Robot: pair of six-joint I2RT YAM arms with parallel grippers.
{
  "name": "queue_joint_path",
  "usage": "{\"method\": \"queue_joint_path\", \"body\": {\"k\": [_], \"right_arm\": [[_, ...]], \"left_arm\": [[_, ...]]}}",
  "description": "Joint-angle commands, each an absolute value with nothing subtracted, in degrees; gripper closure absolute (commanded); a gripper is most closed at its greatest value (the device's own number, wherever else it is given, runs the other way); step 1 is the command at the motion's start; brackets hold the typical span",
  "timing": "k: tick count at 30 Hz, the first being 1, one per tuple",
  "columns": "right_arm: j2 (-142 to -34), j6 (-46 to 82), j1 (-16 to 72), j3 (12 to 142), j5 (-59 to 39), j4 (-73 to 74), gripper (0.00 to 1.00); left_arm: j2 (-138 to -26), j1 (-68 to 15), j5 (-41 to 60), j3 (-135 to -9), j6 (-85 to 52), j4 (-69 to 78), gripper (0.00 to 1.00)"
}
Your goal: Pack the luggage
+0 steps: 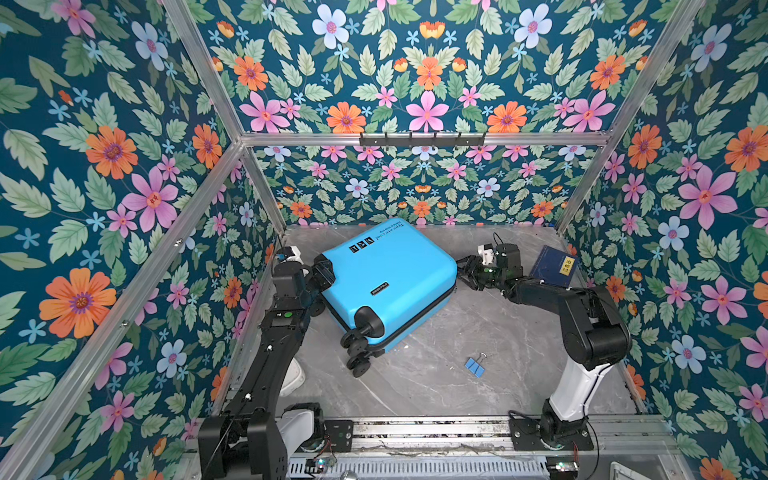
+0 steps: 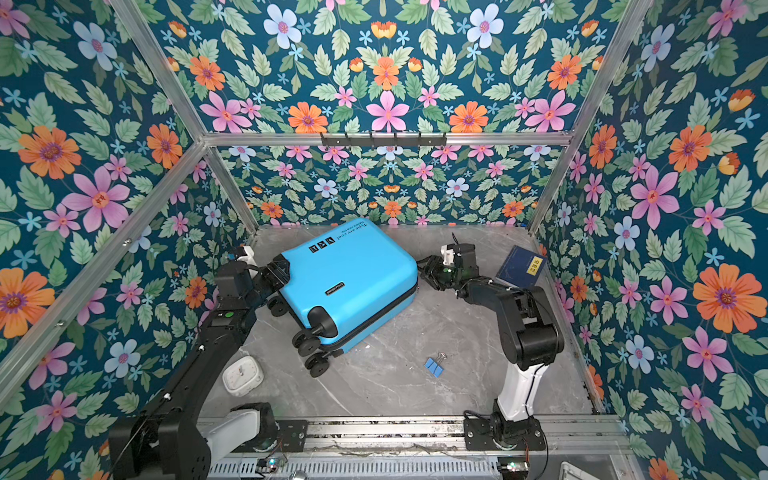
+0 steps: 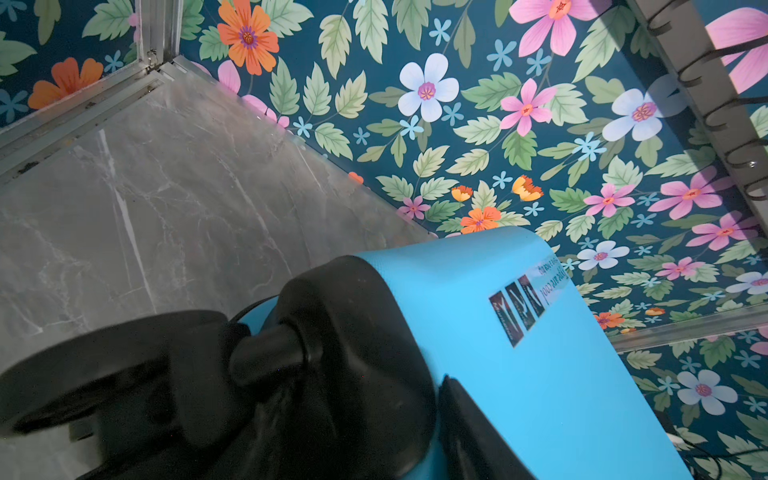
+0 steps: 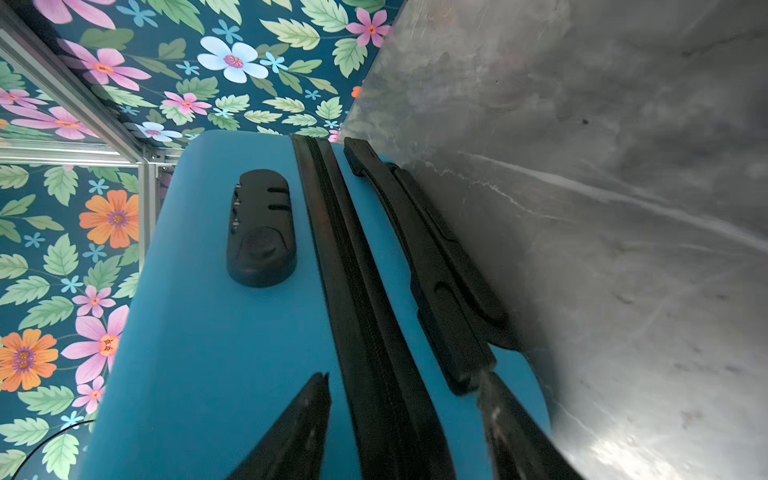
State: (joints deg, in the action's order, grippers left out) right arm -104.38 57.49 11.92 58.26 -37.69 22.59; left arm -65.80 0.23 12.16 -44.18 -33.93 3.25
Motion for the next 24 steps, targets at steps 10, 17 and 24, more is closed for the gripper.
{"method": "queue_joint_path", "body": {"k": [10,17,24], "right_arm": [[-96.0,56.1,17.8,50.7,-31.5,24.7,0.42],[-89.5,54.5,22.6,45.5,-27.8,23.4,0.42],[-85.3,52.7,29.6,42.5,-24.2,21.0,0.42]], "left_arm": [[-76.3,0.3,13.6,-50.4,-28.2,-4.8,0.36],[-81.8,0.3,16.5,-55.3,-26.2,-4.6,0.32],[-86.8,0.2,25.3,-58.1,-25.3,-0.7,0.27]]}}
